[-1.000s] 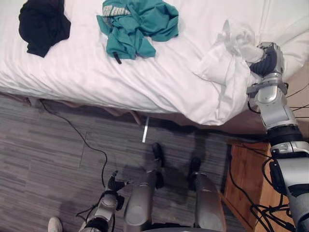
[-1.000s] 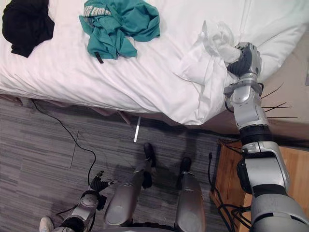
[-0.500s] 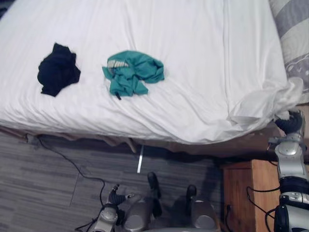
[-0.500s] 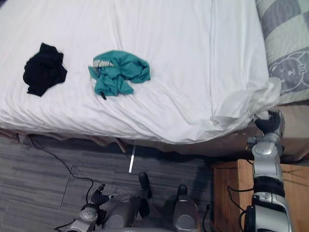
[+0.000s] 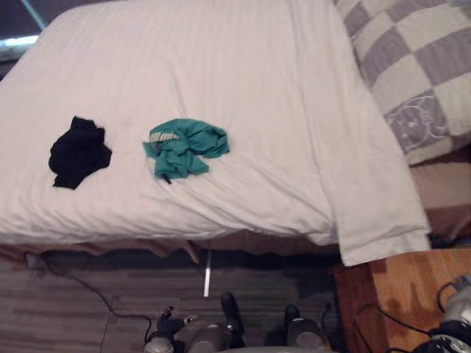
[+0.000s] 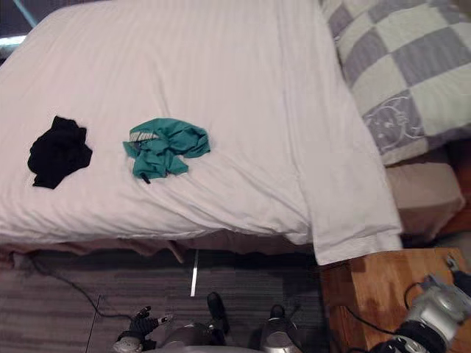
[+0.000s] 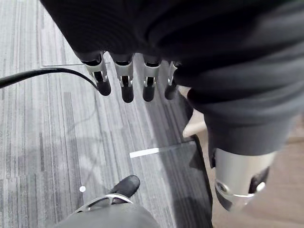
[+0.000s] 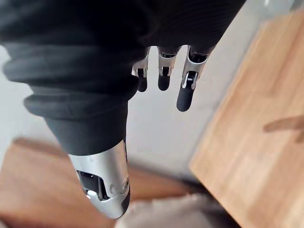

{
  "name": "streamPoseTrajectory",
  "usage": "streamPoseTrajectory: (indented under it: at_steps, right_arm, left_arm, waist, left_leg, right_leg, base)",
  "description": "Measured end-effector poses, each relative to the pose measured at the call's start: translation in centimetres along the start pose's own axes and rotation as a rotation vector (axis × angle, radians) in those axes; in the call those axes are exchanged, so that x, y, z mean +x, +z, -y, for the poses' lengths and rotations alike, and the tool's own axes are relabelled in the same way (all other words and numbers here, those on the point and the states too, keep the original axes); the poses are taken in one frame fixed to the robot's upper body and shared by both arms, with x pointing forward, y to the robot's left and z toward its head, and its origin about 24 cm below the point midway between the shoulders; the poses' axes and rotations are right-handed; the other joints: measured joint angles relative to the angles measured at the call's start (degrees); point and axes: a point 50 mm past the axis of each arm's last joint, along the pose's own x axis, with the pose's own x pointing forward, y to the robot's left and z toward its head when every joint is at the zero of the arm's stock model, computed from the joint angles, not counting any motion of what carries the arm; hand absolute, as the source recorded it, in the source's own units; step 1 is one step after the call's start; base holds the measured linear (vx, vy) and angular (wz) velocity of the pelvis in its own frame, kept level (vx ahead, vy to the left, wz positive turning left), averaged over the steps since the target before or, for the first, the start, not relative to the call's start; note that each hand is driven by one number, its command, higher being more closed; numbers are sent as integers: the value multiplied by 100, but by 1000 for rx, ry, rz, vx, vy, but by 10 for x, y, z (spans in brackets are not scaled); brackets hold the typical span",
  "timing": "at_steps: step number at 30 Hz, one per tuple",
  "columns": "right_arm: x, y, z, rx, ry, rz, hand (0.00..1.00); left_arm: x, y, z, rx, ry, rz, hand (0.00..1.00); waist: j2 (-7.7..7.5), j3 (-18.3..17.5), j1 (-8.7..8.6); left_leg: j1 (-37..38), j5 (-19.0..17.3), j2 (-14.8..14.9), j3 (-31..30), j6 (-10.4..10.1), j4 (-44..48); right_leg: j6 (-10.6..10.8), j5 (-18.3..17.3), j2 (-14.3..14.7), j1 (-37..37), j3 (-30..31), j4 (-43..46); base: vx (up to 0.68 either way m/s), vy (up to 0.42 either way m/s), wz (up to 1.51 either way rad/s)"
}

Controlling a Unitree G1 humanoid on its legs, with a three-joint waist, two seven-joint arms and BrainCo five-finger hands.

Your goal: Tidy the bed and pick cloth on bed and put in laundry

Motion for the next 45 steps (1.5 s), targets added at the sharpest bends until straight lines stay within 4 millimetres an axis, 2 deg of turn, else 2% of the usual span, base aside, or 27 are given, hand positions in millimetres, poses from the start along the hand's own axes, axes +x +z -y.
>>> streamPoseTrajectory:
  at_steps: [2, 3, 4, 7, 9, 13, 15, 17, 18, 20, 23, 25, 27, 29, 31, 32, 33, 34, 36, 37, 38, 40, 41, 42, 43, 44, 45]
  right_arm:
    - [0, 12, 9, 8, -38, 54, 0]
    - [-4, 28, 12, 30, -64, 131, 100]
    - [-4, 30, 13, 30, -67, 139, 100]
    - [-15, 50, 5, 47, -70, 242, 100]
    - [-24, 58, -11, 37, -16, 291, 100]
    - [-60, 92, -80, 71, 258, 430, 100]
    - [-77, 116, -103, 107, 359, 514, 100]
    - [-100, 161, -127, 181, 467, 647, 100]
    - [-105, 170, -132, 198, 491, 671, 100]
    - [-127, 203, -153, 238, 570, 747, 100]
    - [-130, 217, -161, 228, 588, 763, 100]
    - [-127, 215, -171, 203, 604, 720, 100]
    - [-125, 205, -179, 160, 620, 685, 100]
    - [-126, 200, -182, 150, 638, 667, 100]
    - [-128, 201, -181, 195, 651, 677, 100]
    - [-131, 195, -182, 229, 674, 655, 100]
    - [-133, 191, -182, 242, 684, 642, 100]
    - [-141, 177, -185, 285, 730, 599, 100]
    - [-143, 159, -183, 297, 758, 568, 100]
    - [-143, 135, -180, 294, 778, 514, 100]
    - [-141, 124, -178, 287, 777, 488, 100]
    - [-133, 75, -170, 220, 777, 353, 100]
    - [-128, 37, -162, 153, 764, 240, 0]
    - [-126, 16, -157, 106, 755, 175, 0]
    - [-120, -33, -141, -19, 730, 20, 0]
    - [-120, -93, -111, -174, 690, -186, 0]
    - [-122, -115, -97, -235, 669, -260, 0]
  left_arm:
    - [0, -1, 2, -2, -5, -3, 0]
    - [-1, -3, 4, -5, -10, -11, 0]
    - [-2, -4, 5, -5, -10, -12, 0]
    - [-2, -6, 5, -2, -11, -25, 0]
    - [-2, -7, 4, 0, -9, -30, 0]
    - [1, 2, -1, 27, -2, 0, 0]
    - [4, 14, -2, 43, -6, 39, 0]
    - [7, 31, 0, 57, -15, 91, 0]
    - [7, 34, 0, 56, -14, 98, 0]
    - [8, 38, -2, 23, -8, 109, 0]
    - [8, 47, -4, -11, 0, 145, 0]
    - [9, 57, -3, -24, 6, 169, 0]
    - [9, 65, -1, -26, 0, 192, 0]
    - [10, 75, 0, -34, -2, 220, 0]
    - [10, 87, 0, -54, -5, 250, 0]
    - [10, 93, 2, -59, -7, 265, 0]
    - [10, 95, 2, -60, -8, 269, 0]
    - [10, 101, -1, -67, 5, 288, 0]
    - [9, 107, -1, -78, 14, 304, 0]
    - [8, 113, -1, -83, 14, 319, 0]
    - [8, 115, -1, -86, 13, 320, 0]
    - [7, 117, 3, -93, 5, 327, 0]
    - [7, 115, 6, -96, -2, 320, 0]
    - [7, 113, 7, -94, -4, 316, 0]
    - [7, 108, 7, -88, -5, 303, 0]
    - [7, 101, 9, -78, -7, 286, 0]
    - [7, 98, 10, -73, -8, 280, 0]
  waist:
    - [3, -39, -43]
    - [46, -119, -87]
    - [50, -127, -86]
    - [65, -145, -82]
    - [61, -147, -67]
    - [58, 0, 40]
    - [80, 197, 125]
    - [206, 459, 255]
    - [237, 518, 275]
    - [342, 835, 335]
    - [484, 1032, 398]
    - [582, 1118, 472]
    - [597, 1142, 564]
    - [606, 1220, 555]
    - [584, 1275, 545]
    - [532, 1335, 543]
    - [510, 1348, 546]
    - [449, 1386, 529]
    - [425, 1395, 516]
    - [376, 1394, 513]
    - [349, 1395, 509]
    - [222, 1393, 447]
    - [124, 1373, 427]
    - [84, 1352, 410]
    - [-10, 1268, 374]
    - [-83, 1151, 363]
    - [-89, 1113, 359]
  left_leg:
    - [1, -50, 26, -30, -60, -1]
    - [-28, -111, 64, -44, -82, -2]
    - [-30, -113, 66, -44, -86, -2]
    - [-111, -132, 84, -71, -63, -3]
    - [-262, -132, 99, -70, -63, -2]
    - [-788, -132, 92, -56, -62, 9]
    - [-960, -132, 75, -72, -62, 38]
    - [-1228, -150, 53, -75, -89, 40]
    - [-1294, -197, 45, -66, -158, 39]
    - [-1655, -97, 87, -84, -29, 509]
    - [-2031, -70, -31, -68, 3, 584]
    - [-2227, 47, -48, 44, 32, 605]
    - [-2414, 59, -66, 122, 50, 701]
    - [-2622, 62, -57, 178, 48, 929]
    - [-2821, -50, -13, 263, 202, 1240]
    - [-2835, -151, 53, 340, 335, 1447]
    - [-2836, -194, 85, 375, 384, 1525]
    - [-2837, -336, 177, 439, 385, 1724]
    - [-2815, -437, 276, 508, 383, 1855]
    - [-2700, -491, 342, 577, 390, 1891]
    - [-2634, -508, 357, 591, 387, 1885]
    - [-2282, -533, 355, 579, 376, 1777]
    - [-2003, -533, 337, 566, 373, 1646]
    - [-1890, -530, 326, 547, 368, 1584]
    - [-1691, -524, 283, 491, 335, 1454]
    - [-1473, -488, 216, 456, 282, 1267]
    - [-1400, -478, 193, 440, 269, 1203]
  right_leg:
    - [13, 2, 35, -3, 7, -45]
    - [-6, 15, 77, -5, 2, -104]
    - [-6, 16, 79, -4, 2, -107]
    - [-75, 94, 102, -48, 34, -152]
    - [-92, 110, 119, -198, 54, -144]
    - [-129, 205, 126, -915, 192, 211]
    - [-131, 206, 109, -1149, 175, 386]
    - [-148, 213, 51, -1496, 168, 599]
    - [-159, 219, 33, -1558, 160, 605]
    - [-156, 195, -53, -1862, 159, 892]
    - [-109, 112, -227, -2355, 176, 1276]
    - [-89, 75, -281, -2636, 223, 1461]
    - [-73, 13, -330, -2893, 312, 1650]
    - [-45, -67, -395, -3103, 336, 1886]
    - [-42, -191, -435, -3295, 378, 2138]
    - [-68, -256, -430, -3300, 414, 2233]
    - [-79, -278, -426, -3293, 422, 2262]
    - [-94, -323, -395, -3256, 448, 2309]
    - [-96, -350, -353, -3179, 445, 2294]
    - [-96, -353, -314, -3023, 426, 2212]
    - [-96, -353, -307, -2942, 409, 2177]
    - [-83, -365, -295, -2516, 320, 1983]
    - [-83, -364, -272, -2189, 269, 1796]
    - [-79, -366, -265, -2055, 242, 1714]
    - [-63, -378, -265, -1819, 178, 1573]
    - [-45, -393, -269, -1606, 136, 1432]
    - [-42, -394, -270, -1525, 118, 1376]
  base:
    - [-104, 25, -7]
    - [-101, 33, -1]
    - [-109, 43, -1]
    - [-68, 33, 3]
    - [-75, 27, -2]
    - [-82, 3, -6]
    - [-87, -15, 23]
    - [-103, -11, 30]
    - [-80, -10, 27]
    - [-60, -26, 8]
    - [-21, 20, 14]
    - [12, 20, 8]
    - [1, 4, -2]
    - [11, -3, 5]
    - [16, -20, 0]
    - [12, -35, -14]
    - [18, -71, -26]
    - [12, -74, -21]
    - [17, -78, -16]
    - [37, -72, -11]
    - [66, -79, -7]
    - [92, -60, 2]
    - [110, -59, 4]
    - [150, -73, 7]
    - [161, -63, 13]
    - [180, -62, 13]
    - [202, -59, 13]
